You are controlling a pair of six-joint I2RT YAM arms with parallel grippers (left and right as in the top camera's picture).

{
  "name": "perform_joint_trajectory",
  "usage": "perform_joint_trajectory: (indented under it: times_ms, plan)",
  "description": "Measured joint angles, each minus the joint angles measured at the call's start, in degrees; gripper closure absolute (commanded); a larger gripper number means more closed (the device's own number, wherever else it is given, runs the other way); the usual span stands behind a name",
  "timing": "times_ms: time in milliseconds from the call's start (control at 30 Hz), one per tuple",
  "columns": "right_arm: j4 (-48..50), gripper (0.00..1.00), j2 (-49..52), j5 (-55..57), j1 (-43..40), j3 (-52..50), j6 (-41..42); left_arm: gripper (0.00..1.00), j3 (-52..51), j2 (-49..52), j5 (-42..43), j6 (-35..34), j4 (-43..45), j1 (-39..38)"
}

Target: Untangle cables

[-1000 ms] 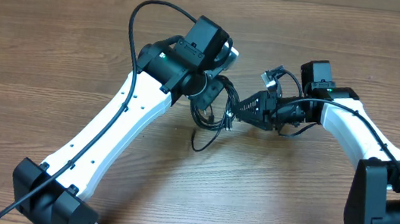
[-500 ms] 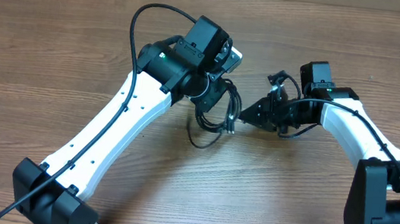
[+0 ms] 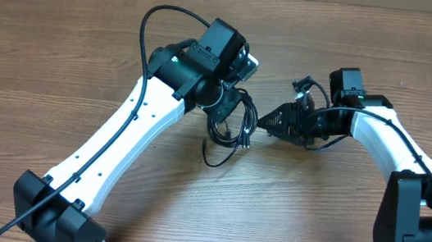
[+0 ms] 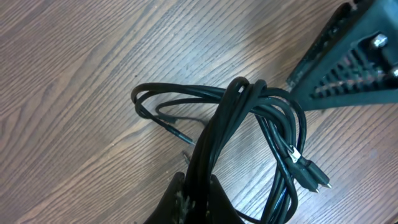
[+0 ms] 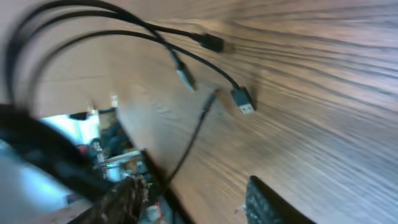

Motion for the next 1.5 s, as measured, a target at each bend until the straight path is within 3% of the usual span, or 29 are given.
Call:
perform_joint_trajectory:
  times_ms: [333,467,600,833,967,1167,1500]
  plan:
    - [1.18,0.58,0.0,-7.87,-0.26,0.0,-2.25,0.96,0.0,1.97,7.56,8.09,-1.01,0.66]
    - [3.48,0.5,0.0,-9.03,-1.03,-0.02,-0.87,0.96,0.0,2.86,11.61,13.6,-2.86,1.14]
    - [5.86,0.37,-0.07,-10.93,-3.34,0.0,6.88,0.96,0.0,2.86,17.16,20.55,-3.72,0.98]
    - [6.08,0.34,-0.07,-11.78,-6.4,-0.02,17.0,0.96,0.0,2.86,20.2,27.45,-3.67,-0.31]
    - [5.11,0.33,-0.07,-11.78,-5.42,0.0,19.96,0.96,0.0,2.86,18.36,29.11,-3.13,-3.52]
    - [3.32,0.33,-0.09,-11.78,-2.82,0.0,23.32,0.96,0.17,2.86,7.82,29.7,-2.08,-9.29]
    - [1.66,0.32,-0.09,-11.78,-1.55,0.0,24.39,0.96,3.34,0.17,0.94,29.68,-0.79,-9.75]
